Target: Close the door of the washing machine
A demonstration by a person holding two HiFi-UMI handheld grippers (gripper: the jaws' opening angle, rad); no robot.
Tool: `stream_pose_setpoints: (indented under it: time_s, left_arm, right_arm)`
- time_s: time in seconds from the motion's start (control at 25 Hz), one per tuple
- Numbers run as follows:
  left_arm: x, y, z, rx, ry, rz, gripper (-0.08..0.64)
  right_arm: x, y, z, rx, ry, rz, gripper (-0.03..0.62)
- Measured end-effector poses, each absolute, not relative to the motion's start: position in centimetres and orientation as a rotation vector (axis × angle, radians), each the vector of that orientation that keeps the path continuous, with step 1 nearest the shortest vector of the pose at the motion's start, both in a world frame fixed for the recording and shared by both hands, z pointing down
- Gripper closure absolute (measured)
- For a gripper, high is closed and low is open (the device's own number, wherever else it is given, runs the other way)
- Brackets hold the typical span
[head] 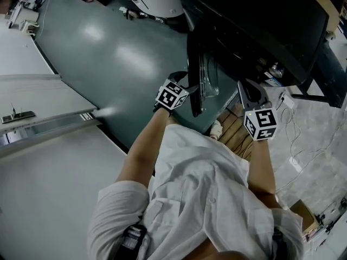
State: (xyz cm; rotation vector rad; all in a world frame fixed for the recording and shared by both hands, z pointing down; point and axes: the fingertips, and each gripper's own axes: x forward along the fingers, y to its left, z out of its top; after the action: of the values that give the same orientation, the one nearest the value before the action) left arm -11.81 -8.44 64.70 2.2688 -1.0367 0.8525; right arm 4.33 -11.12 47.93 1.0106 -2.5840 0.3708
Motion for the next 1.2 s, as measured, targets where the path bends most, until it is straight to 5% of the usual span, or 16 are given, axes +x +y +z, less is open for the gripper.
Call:
stream_pose_setpoints:
  time_s: [1.2]
  left_arm:
    - [1.6,-14.1,65.1,2.407,-1.001,0.908,0.192]
  right_arm:
    - [18.1,-10.1,47.4,1.305,-2.469,0.391,0.558]
